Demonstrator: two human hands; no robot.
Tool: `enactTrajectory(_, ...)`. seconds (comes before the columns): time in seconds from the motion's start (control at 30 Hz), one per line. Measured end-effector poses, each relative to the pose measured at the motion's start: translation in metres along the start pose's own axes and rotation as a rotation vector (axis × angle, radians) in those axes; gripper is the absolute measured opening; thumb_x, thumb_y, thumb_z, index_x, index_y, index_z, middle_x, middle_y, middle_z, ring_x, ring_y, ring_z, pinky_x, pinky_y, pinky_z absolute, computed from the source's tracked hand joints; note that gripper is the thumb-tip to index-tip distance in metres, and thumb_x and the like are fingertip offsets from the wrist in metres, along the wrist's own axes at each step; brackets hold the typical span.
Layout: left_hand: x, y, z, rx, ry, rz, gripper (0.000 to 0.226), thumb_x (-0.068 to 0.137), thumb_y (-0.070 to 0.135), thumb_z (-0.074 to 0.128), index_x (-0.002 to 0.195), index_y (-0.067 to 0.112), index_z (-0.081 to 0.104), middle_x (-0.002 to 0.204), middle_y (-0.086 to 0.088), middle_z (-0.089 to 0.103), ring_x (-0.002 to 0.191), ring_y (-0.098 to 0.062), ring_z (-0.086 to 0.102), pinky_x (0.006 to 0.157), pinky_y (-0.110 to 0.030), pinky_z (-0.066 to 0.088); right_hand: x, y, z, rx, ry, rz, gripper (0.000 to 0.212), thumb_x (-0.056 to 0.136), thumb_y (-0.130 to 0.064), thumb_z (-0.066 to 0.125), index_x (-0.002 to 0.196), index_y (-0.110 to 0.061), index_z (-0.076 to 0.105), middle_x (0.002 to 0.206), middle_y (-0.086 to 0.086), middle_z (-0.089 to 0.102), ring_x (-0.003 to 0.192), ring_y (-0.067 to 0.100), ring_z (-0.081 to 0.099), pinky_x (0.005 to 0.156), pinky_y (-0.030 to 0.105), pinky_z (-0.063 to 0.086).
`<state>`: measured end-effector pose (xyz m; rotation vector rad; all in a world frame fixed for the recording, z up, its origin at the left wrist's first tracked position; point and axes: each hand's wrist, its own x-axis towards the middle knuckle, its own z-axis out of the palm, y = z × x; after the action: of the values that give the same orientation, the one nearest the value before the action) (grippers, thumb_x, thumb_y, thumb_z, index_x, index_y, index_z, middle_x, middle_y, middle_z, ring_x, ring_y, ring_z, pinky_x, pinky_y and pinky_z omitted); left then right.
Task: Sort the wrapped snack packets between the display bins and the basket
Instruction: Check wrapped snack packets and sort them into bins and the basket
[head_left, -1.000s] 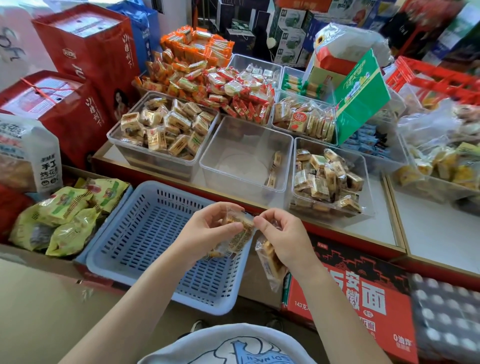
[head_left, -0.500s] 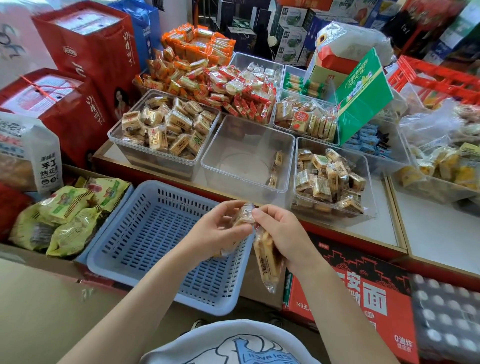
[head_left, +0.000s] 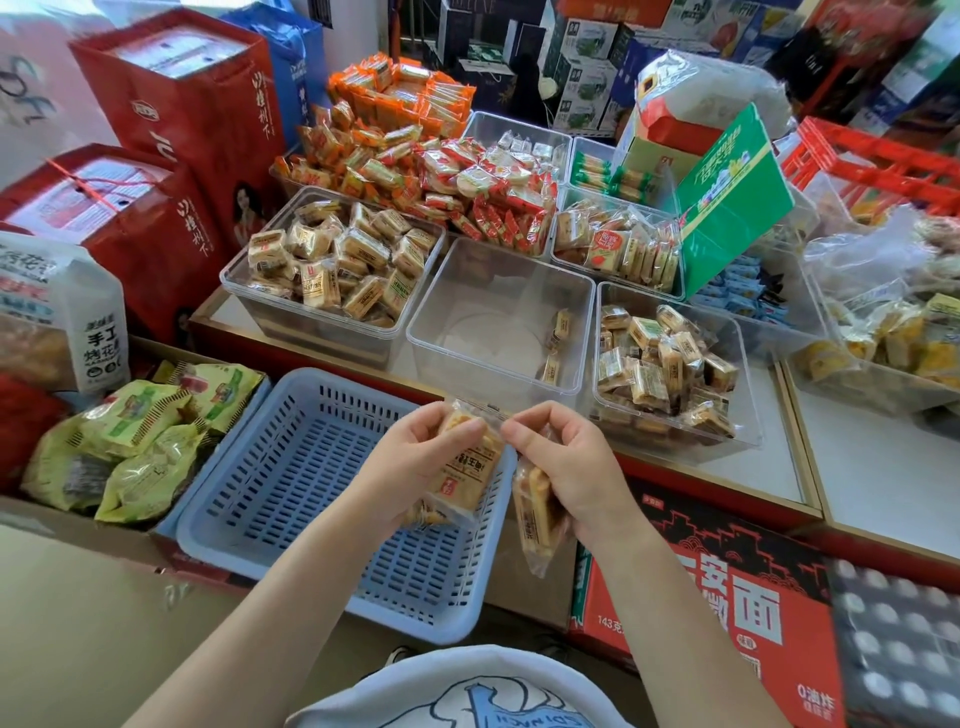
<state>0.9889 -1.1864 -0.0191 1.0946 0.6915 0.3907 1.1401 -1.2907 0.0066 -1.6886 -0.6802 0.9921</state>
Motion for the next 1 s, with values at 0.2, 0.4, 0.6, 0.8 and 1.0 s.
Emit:
enactTrajectory(0.2, 0.0, 0.003, -0.004, -0.021, -0.008, -0.003, 0.047, 0.08, 0.033, 0.076, 0.115, 0.006, 0.059, 0.1, -0.017, 0.076, 0.09, -0.032, 0.074, 0.074, -0.043, 0.06, 0.0, -0.001, 0.01, 0.074, 0.109, -0.065, 0.01, 0.094, -0.015, 0.072, 0.087, -0.008, 0.069, 0.091, 0.015, 0.074, 0.09, 0.039, 0.071, 0.081, 0.052, 0.061)
enactTrajectory(0.4, 0.003, -0.002, -0.006, 0.077, 0.077, -0.017, 0.02, 0.101, 0.03, 0.058, 0.101, 0.011, 0.063, 0.09, -0.01, 0.073, 0.088, -0.029, 0.07, 0.085, -0.05, 0.057, 0.002, -0.002, 0.013, 0.009, 0.125, -0.09, 0.013, 0.092, -0.016, 0.074, 0.081, -0.013, 0.068, 0.082, 0.014, 0.072, 0.074, 0.024, 0.068, 0.071, 0.041, 0.059)
enactTrajectory(0.6, -0.002, -0.002, -0.009, 0.073, -0.166, -0.054, 0.05, 0.081, 0.023, 0.075, 0.127, 0.013, 0.057, 0.111, -0.011, 0.076, 0.104, -0.029, 0.074, 0.082, -0.038, 0.061, 0.008, -0.001, 0.013, 0.047, 0.201, -0.068, 0.011, 0.092, -0.021, 0.074, 0.083, -0.016, 0.07, 0.086, 0.016, 0.074, 0.08, 0.034, 0.072, 0.076, 0.051, 0.062)
enactTrajectory(0.8, 0.0, -0.004, -0.013, -0.283, 0.041, 0.025, 0.054, 0.083, 0.015, 0.07, 0.134, 0.007, 0.055, 0.12, -0.019, 0.072, 0.107, -0.032, 0.072, 0.079, -0.036, 0.063, 0.007, -0.001, 0.01, 0.076, 0.139, -0.013, 0.023, 0.088, -0.031, 0.077, 0.107, -0.019, 0.07, 0.1, 0.002, 0.075, 0.079, 0.014, 0.072, 0.069, 0.028, 0.059)
enactTrajectory(1.0, 0.002, -0.001, -0.015, -0.428, 0.01, 0.059, 0.053, 0.086, 0.013, 0.069, 0.136, 0.002, 0.053, 0.127, -0.022, 0.069, 0.113, -0.032, 0.07, 0.09, -0.036, 0.06, 0.002, 0.006, 0.022, -0.042, -0.019, 0.1, 0.034, 0.089, -0.048, 0.07, 0.097, -0.015, 0.072, 0.088, 0.001, 0.077, 0.073, 0.013, 0.07, 0.077, 0.037, 0.058)
